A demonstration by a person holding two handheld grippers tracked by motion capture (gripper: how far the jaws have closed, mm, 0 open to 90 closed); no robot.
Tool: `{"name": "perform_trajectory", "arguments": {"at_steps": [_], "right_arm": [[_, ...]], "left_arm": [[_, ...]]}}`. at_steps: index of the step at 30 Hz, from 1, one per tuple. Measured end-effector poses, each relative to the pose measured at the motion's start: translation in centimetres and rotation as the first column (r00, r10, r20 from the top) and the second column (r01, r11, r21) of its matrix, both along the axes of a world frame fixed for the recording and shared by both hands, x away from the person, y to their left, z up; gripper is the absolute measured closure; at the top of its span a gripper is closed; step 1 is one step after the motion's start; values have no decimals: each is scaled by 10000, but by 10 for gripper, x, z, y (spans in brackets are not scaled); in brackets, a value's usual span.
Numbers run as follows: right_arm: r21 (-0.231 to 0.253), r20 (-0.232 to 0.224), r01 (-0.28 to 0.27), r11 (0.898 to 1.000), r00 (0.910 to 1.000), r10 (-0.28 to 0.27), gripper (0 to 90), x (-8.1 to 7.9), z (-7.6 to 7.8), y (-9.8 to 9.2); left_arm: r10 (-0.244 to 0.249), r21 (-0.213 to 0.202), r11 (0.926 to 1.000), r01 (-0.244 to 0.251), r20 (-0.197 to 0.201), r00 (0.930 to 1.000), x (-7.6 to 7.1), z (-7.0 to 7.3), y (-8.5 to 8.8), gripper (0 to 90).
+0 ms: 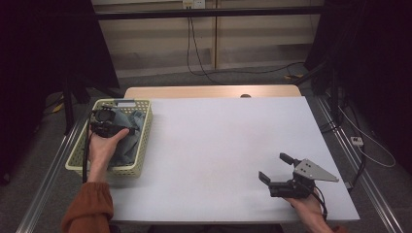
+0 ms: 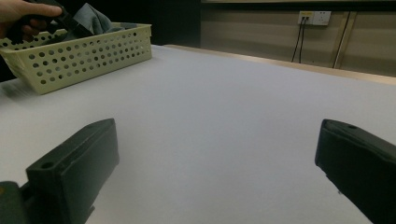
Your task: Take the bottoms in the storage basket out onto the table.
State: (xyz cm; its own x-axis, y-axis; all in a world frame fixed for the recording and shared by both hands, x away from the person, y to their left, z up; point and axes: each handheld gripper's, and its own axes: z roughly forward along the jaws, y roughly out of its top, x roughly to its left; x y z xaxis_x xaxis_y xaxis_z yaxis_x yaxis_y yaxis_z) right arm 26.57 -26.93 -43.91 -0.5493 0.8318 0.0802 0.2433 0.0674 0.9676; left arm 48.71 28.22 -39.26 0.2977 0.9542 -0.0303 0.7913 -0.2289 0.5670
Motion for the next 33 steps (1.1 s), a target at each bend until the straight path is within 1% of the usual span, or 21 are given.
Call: {"name": "perform_trajectory", "arguments": {"at_steps": [1, 2, 3, 5, 6, 8, 11, 14, 16, 20, 22, 24, 25, 26, 28, 29, 32, 33], "right_arm": [[34, 4, 34, 10000, 10000, -34, 0, 0, 0, 1], [34, 4, 34, 10000, 10000, -34, 0, 0, 0, 1], [-45, 19, -28, 10000, 10000, 29, 0, -1, 0, 1], [-44, 18, -55, 10000, 10000, 55, 0, -1, 0, 1], [-44, 0, -64, 10000, 10000, 64, 0, -1, 0, 1], [-56, -18, -59, 10000, 10000, 59, 0, -1, 0, 1], [-53, -9, -89, 9999, 10000, 89, 0, -1, 0, 1], [-46, -27, -109, 9999, 9999, 108, 0, -1, 0, 1], [-54, -36, -130, 9999, 9999, 130, 0, -1, 0, 1], [-109, 2, -145, 9998, 9999, 145, 0, -1, 0, 2], [-115, 1, -140, 9998, 9999, 140, 0, -1, 0, 2], [-124, -1, -146, 9998, 9999, 146, 0, -1, 0, 2], [-129, 6, -152, 9998, 9999, 152, 0, -1, 0, 2], [-137, 5, -151, 9998, 9999, 151, 0, -1, 0, 2], [-132, 10, -156, 9998, 9999, 156, 0, -1, 0, 2], [-139, -2, -160, 9998, 9999, 160, 0, -1, 0, 2], [-177, -48, -183, 9997, 9998, 182, 0, -1, -1, 2], [-155, -49, -181, 9997, 9998, 180, 0, -1, 0, 3]], "left_arm": [[42, -109, 9999, -44, -170, 9998, 1, -2, 2, 27], [42, -109, 9999, -44, -170, 9998, 1, -2, 2, 23], [56, 73, 10000, -54, -333, 9994, 2, -6, 5, 24], [78, 120, 9999, -73, -370, 9993, 2, -8, 5, 21], [119, 410, 9991, -99, -489, 9987, 3, -12, 2, 18], [78, 776, 9970, -35, -555, 9984, 4, -15, -3, 15], [132, 1004, 9949, -52, -791, 9968, 7, -20, -5, 18], [126, 1014, 9948, -23, -1010, 9948, 7, -22, -4, 71], [-107, 1005, 9947, 227, -1183, 9929, 7, -23, -5, 127], [-306, 947, 9946, 434, -1330, 9906, 5, -22, -6, 276], [-277, 1010, 9940, 412, -1312, 9910, 4, -21, -8, 374], [-239, 1258, 9913, 397, -1252, 9918, 3, -19, -10, 500], [-339, 1404, 9888, 514, -1241, 9917, 2, -19, -10, 568], [-405, 1445, 9878, 578, -1200, 9919, 2, -19, -11, 621], [-458, 1402, 9881, 628, -1212, 9916, 1, -17, -11, 690], [-458, 1402, 9881, 628, -1212, 9916, 1, -17, -11, 710], [-398, 1391, 9888, 550, -1096, 9932, -1, -16, -11, 740], [-344, 1455, 9882, 475, -914, 9952, -2, -13, -12, 746]]}}
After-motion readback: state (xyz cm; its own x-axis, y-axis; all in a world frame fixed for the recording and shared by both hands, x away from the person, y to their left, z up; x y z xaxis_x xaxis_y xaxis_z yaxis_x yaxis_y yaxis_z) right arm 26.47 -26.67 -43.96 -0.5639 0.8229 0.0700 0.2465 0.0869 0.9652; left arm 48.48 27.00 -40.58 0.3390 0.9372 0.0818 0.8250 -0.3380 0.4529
